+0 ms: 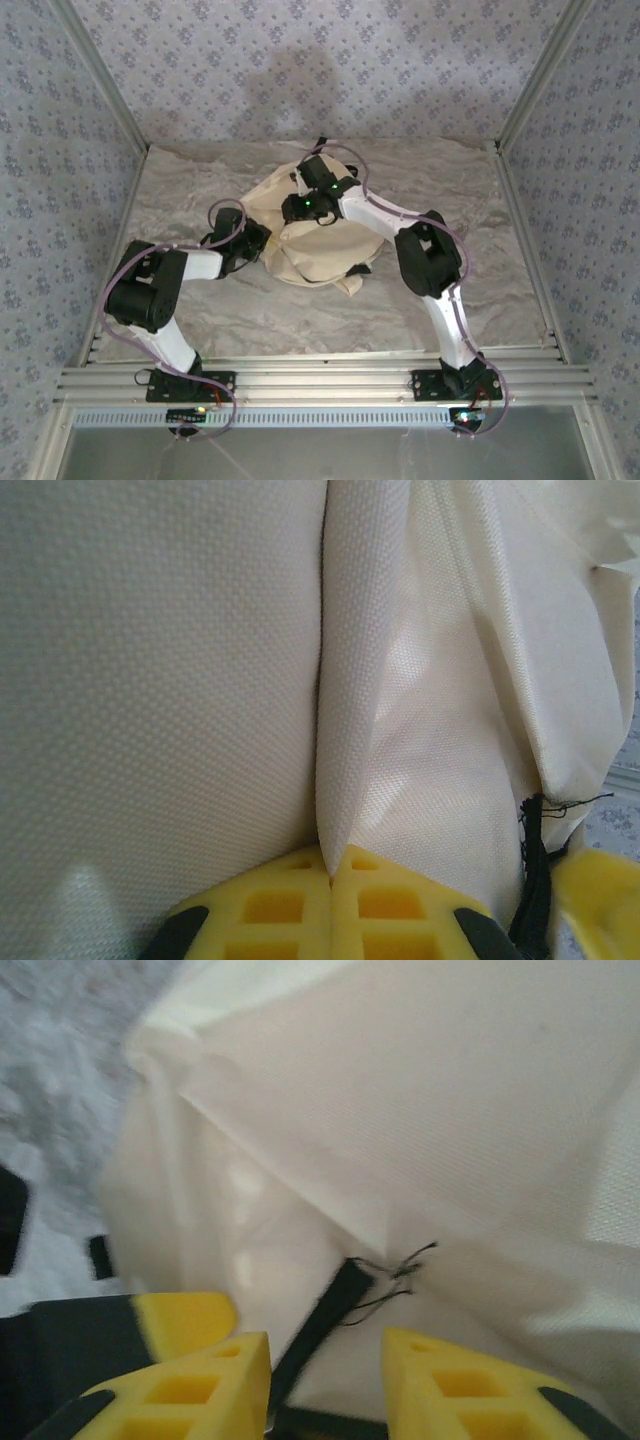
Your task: Pack the student bag
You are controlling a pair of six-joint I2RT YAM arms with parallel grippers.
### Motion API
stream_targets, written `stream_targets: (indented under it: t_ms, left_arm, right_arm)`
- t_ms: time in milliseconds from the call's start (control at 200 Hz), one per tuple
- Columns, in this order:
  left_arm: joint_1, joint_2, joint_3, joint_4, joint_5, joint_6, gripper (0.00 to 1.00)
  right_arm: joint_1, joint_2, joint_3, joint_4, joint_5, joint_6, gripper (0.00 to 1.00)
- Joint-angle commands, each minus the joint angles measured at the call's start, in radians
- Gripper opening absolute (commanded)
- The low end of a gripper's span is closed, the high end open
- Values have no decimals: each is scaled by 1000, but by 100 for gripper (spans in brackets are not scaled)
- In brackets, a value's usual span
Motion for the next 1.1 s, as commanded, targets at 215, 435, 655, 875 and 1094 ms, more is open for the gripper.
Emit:
stream_targets:
  t_ms: [215, 435, 655, 875, 1094]
  left_arm:
    - [0, -3, 6, 40, 42, 15, 0]
    - [0, -16, 0, 30, 43, 19, 0]
    - [6, -26, -16, 8, 41, 35, 0]
    - [50, -33, -45, 2, 67, 45, 0]
    - [63, -74, -46, -87, 72, 102, 0]
  right_arm:
    - [-1, 63, 33, -30, -53, 9, 51]
    - [3, 146, 143, -77, -59, 36, 24]
    - [-6, 94, 121, -65, -44, 14, 0]
    - [-74, -67, -41, -12, 60, -30, 0]
    - [-164, -132, -154, 7, 121, -51, 0]
